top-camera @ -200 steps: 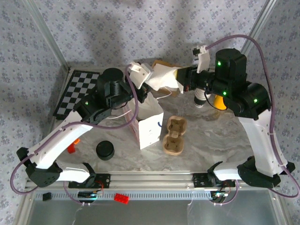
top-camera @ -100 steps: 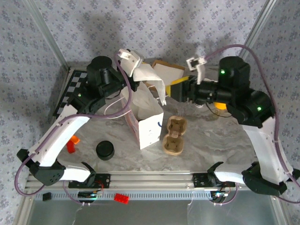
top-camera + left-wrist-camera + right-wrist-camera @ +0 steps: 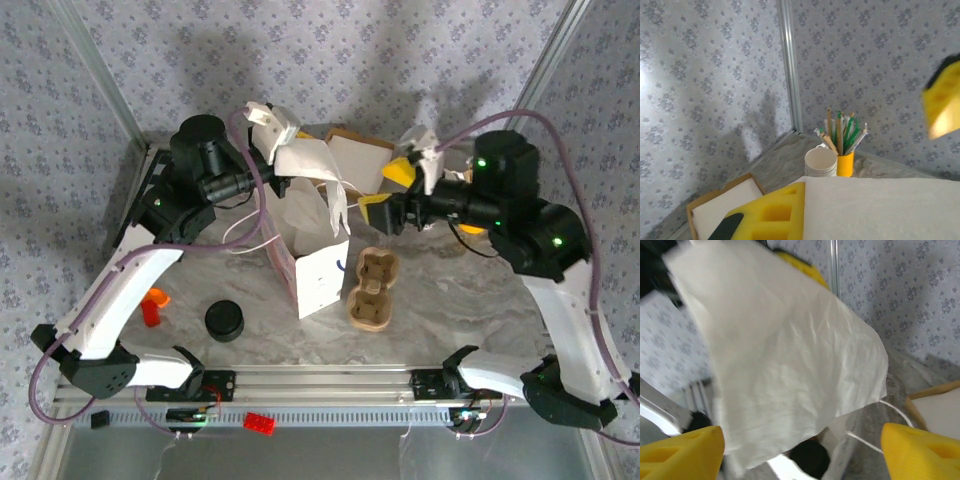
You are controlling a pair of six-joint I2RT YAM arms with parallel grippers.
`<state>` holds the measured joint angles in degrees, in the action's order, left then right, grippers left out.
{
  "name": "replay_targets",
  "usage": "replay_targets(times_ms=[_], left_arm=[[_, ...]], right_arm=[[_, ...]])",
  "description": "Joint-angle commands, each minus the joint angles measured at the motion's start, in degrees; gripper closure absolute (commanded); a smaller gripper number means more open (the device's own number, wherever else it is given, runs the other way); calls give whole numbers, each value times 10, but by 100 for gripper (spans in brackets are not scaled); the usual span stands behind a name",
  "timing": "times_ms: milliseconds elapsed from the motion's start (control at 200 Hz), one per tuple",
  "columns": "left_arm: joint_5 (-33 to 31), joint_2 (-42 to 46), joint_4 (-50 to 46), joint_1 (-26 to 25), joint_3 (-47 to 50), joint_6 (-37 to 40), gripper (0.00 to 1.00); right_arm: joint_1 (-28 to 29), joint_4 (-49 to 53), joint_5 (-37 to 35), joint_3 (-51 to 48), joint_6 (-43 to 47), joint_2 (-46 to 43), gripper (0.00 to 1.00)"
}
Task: Pack the takeout coffee
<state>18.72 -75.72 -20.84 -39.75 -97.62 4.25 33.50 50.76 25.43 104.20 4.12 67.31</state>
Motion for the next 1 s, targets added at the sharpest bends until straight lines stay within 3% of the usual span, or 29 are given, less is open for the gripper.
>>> replay_targets(times_ms=[0,330,675,845,995], left_arm=[[38,-4,16,3,-23,-28,100],[40,-13,7,-2,-15,-46,100],[38,-10,-2,-10,10,-43,100],[34,-11,-9,-25,17,-40,100],[22,-8,-9,-29,25,-38,100]], right_arm=[[47,-53,-60,-36,131,-11,10],[181,-211,-270,-132,353,-42,0],[218,-250,-347,-108,450,-2,0],[214,-252,-328,-89,444,10,10],[207,-237,-308,-76,433,15,29]])
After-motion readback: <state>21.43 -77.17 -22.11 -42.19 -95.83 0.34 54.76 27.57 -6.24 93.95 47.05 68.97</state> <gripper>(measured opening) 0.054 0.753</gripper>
